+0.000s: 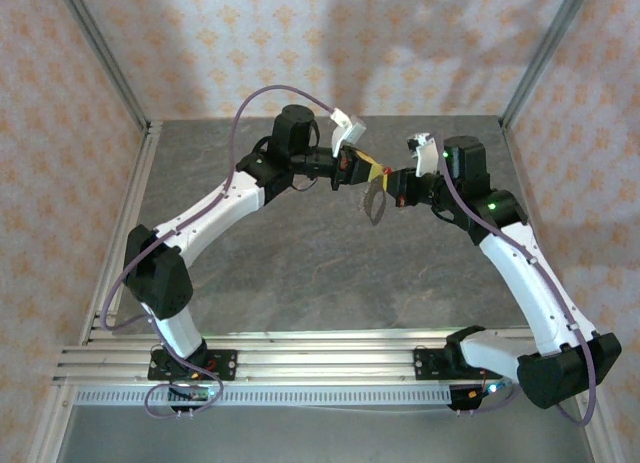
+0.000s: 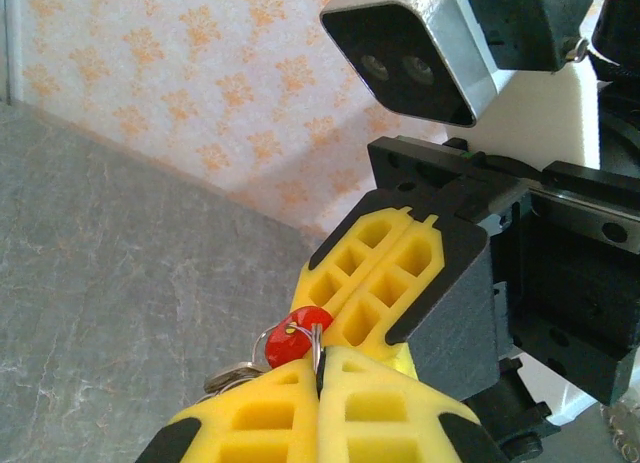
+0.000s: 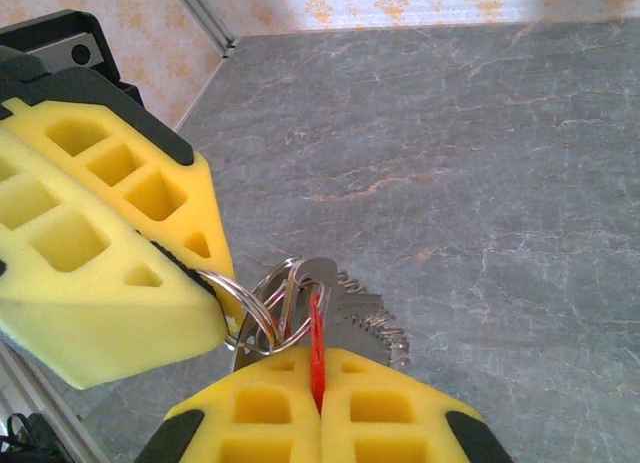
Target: Put the keys on the keyring
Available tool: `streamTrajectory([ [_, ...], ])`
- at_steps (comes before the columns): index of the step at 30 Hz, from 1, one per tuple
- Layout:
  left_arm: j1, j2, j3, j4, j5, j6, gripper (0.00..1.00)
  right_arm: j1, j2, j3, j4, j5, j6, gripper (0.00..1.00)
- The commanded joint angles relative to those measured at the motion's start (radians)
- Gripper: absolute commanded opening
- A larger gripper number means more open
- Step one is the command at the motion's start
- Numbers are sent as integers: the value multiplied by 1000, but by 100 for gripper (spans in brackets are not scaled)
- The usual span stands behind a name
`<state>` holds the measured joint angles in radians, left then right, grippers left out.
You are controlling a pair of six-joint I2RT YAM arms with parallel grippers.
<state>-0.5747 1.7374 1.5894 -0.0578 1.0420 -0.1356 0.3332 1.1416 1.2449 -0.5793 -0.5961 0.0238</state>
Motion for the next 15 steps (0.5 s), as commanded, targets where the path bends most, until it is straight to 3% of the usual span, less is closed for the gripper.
streamTrajectory([
  [1,-12,4,32,12,21,18,0,2,-23,28,0,42,-22,0],
  [15,-14,4,27,21,23,13,0,-59,-56,60,1,2,-7,0],
])
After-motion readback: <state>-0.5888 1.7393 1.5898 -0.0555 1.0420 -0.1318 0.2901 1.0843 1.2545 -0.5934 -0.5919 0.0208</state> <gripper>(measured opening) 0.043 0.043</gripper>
